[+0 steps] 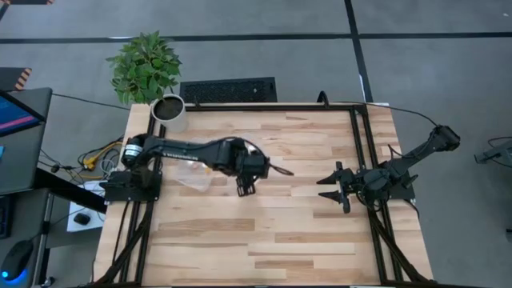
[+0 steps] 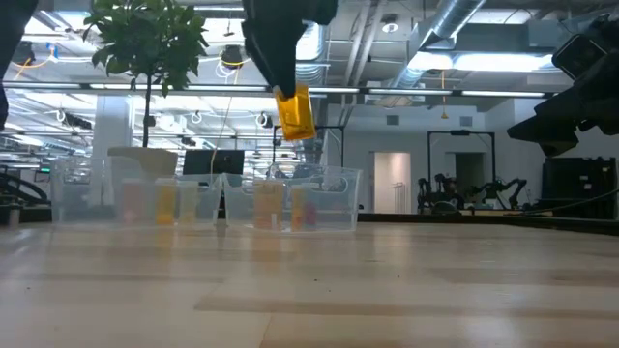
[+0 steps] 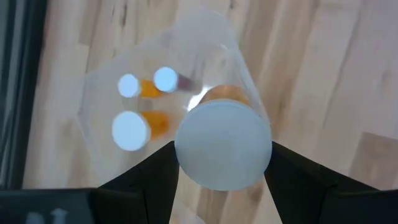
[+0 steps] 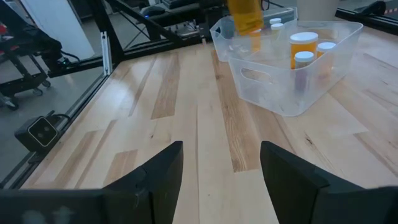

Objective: Pick and place medicine bottles into bin by pill shape (circle, oval)
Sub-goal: Put the orange capsule bottle into the right transparent bin

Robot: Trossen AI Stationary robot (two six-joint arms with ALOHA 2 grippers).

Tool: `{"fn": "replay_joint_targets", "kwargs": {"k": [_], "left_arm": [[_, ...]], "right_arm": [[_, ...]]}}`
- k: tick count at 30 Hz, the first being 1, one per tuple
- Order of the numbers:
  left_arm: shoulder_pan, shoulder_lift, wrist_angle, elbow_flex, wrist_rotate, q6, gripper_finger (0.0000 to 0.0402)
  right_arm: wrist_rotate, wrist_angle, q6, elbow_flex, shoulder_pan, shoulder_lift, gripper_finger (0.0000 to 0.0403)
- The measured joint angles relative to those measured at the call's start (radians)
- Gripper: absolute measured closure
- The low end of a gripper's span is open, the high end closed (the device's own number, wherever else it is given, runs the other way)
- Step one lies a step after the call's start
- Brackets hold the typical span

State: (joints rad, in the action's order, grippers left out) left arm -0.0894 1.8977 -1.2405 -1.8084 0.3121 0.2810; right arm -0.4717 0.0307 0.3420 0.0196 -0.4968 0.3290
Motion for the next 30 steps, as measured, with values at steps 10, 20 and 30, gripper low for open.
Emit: {"fn": "replay_joint_targets", "kwargs": {"k": [10, 20, 30], "left_arm": [[0.116, 0.001, 0.038, 0.092, -0.073, -0.060, 0.0195], [0.161, 0.002, 0.115, 0.177, -0.134, -0.091, 0.0195], [0.190, 0.002, 0.161, 0.178, -0.178, -0.121, 0.0195]], "right_arm": [[0.000, 0.000, -0.002, 0.000, 0.000, 0.000, 0.0177], [0.000, 0.000, -0.002, 0.000, 0.000, 0.000, 0.0177], [0.000, 0.000, -0.003, 0.000, 0.000, 0.000, 0.0177]]}}
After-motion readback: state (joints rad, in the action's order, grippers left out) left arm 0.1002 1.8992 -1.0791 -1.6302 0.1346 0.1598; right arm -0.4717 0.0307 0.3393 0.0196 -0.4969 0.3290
